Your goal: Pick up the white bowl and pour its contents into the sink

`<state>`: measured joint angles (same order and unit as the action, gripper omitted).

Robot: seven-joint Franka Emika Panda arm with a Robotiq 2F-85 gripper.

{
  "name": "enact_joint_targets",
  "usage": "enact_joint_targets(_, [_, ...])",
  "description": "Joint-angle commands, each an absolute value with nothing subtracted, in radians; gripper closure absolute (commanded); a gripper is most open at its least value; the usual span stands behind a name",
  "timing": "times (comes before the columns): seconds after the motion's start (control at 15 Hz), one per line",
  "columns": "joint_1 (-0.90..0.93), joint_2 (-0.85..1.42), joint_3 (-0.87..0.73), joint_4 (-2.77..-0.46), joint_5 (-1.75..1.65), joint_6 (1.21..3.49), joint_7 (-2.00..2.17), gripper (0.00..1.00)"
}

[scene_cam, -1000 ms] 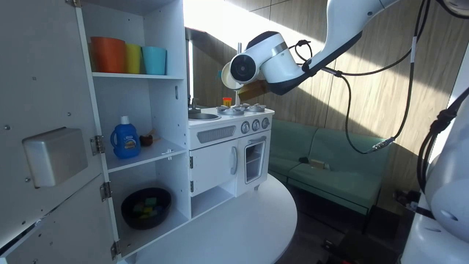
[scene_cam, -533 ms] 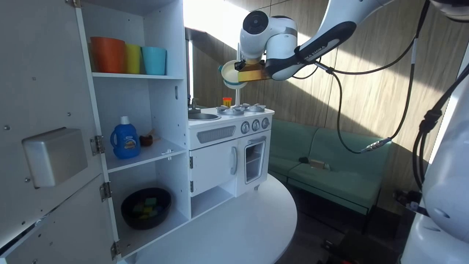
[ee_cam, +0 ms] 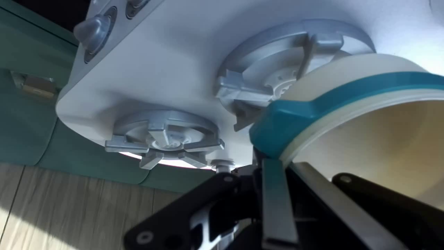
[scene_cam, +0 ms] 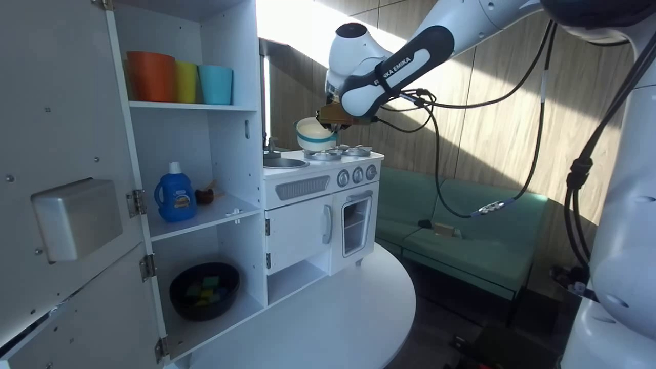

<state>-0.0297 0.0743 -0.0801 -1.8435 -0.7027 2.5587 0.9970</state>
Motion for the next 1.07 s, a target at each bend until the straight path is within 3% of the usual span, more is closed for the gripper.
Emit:
enact_joint_targets(0.0, [-0.034,0.100,-0.066,-1.667,-0.464,2.389,0.761,0.92])
enact_joint_targets(0.4, [-0.044,0.158,-0.093,-1.427,-0.384,2.049,0.651,0.92])
enact_joint_targets(1.0, [-0.039,0.257,-0.097,-1.339,-0.288,1.972,0.603,0.92])
